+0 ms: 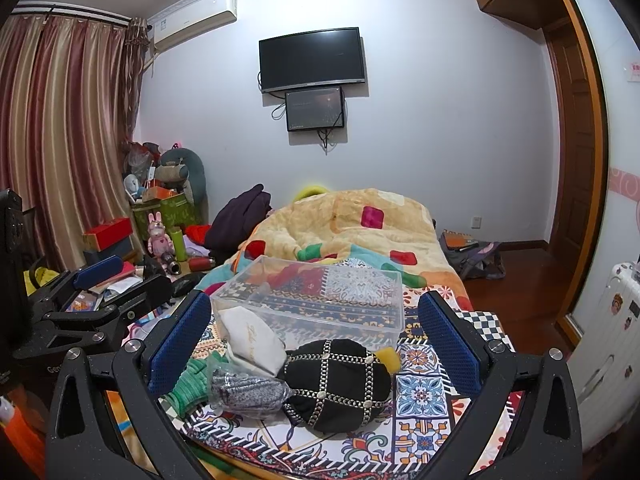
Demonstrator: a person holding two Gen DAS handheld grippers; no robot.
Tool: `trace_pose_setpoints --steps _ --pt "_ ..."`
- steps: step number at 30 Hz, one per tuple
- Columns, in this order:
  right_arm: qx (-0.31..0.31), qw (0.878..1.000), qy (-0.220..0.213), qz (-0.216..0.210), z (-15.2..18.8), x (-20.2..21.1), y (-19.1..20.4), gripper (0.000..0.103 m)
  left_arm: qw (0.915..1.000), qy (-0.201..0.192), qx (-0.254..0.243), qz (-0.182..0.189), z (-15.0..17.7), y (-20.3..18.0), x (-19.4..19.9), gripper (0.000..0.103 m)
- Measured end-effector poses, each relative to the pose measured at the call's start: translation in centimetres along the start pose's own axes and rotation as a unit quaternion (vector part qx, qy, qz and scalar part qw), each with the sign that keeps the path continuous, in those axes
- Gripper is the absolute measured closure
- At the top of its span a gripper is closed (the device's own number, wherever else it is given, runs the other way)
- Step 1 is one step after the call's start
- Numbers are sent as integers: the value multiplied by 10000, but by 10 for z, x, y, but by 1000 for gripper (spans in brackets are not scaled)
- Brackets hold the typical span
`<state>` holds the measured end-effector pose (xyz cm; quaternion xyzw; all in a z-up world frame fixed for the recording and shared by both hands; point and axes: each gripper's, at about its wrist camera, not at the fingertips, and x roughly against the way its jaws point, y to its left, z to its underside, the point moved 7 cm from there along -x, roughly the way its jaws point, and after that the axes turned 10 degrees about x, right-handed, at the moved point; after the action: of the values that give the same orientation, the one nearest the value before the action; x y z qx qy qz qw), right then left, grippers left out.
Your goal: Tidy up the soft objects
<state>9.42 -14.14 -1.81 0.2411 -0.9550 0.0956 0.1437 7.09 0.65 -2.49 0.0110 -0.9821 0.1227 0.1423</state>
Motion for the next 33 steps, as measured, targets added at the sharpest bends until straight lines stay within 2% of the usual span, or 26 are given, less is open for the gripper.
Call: trace_pose_setpoints --steps 33 --pt "-8 10000 -10 -18 0 1 2 0 10000 -15 -20 6 -1 -2 1 0"
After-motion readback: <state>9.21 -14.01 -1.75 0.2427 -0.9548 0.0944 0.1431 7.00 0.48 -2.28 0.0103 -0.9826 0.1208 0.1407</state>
